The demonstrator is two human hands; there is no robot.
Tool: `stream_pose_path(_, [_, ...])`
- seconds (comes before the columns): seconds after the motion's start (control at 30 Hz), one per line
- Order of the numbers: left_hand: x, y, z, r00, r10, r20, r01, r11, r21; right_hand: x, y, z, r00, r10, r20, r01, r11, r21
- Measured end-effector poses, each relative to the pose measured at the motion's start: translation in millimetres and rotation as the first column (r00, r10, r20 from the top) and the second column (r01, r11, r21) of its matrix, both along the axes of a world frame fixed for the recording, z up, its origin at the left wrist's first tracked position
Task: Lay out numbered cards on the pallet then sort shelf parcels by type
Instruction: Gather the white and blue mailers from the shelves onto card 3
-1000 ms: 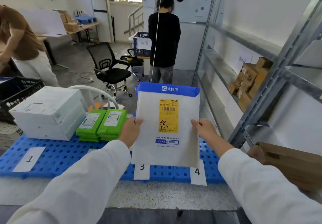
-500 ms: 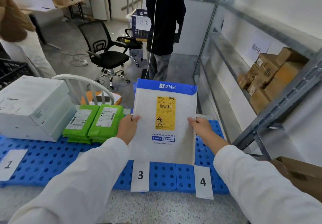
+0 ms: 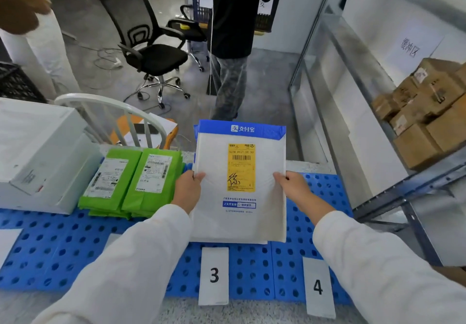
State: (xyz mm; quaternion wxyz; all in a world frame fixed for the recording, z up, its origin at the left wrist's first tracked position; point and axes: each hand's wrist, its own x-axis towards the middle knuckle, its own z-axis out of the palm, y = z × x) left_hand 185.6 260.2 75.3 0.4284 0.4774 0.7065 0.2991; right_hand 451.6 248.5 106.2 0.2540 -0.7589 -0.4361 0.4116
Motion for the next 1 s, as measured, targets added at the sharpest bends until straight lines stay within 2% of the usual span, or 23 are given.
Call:
stream_pose_path(0.27, [-8.5,20.8,-39.7,0.999,0.002,-0.036,-0.005,0.996,-0.086,-8.5,20.5,-36.4,1.0,0.02,0.01,-0.018,0.993,-0.114])
stream_pose_path(0.57, [-14.8,36.3,-63.6,0.997,-0.035,-0.064,0.027,0.991,-0.128,-13.3,35.6,-68.7,0.99,0.064,0.128,-0.041,0.983,-0.179])
stream_pose_path(0.7, [-20.3,33.5,-73.9,0.98,-0.104,-0.17,0.075,0.983,-0.167,-16.1,34.7,-80.2,0.977,0.124,0.172,-0.08,0.967,-0.241])
stream_pose_path(0.8, [-22.8,32.8,-73.5,0.956,-0.163,-0.244,0.11,0.97,-0.217,-15.9,29.6,-90.3,0.985,0.097,0.14,-0.056,0.962,-0.267])
stream_pose_path(0.9, [-21.7,35.8,-65.9,0.919,-0.247,-0.306,0.176,0.954,-0.244,-12.7,21.7,-88.9,0.999,0.023,0.025,-0.016,0.964,-0.266])
stream_pose_path(1.0, [-16.2,36.1,-53.7,0.863,-0.302,-0.405,0.249,0.952,-0.178,-11.5,12.0,-74.6,1.0,-0.018,-0.019,0.012,0.966,-0.259])
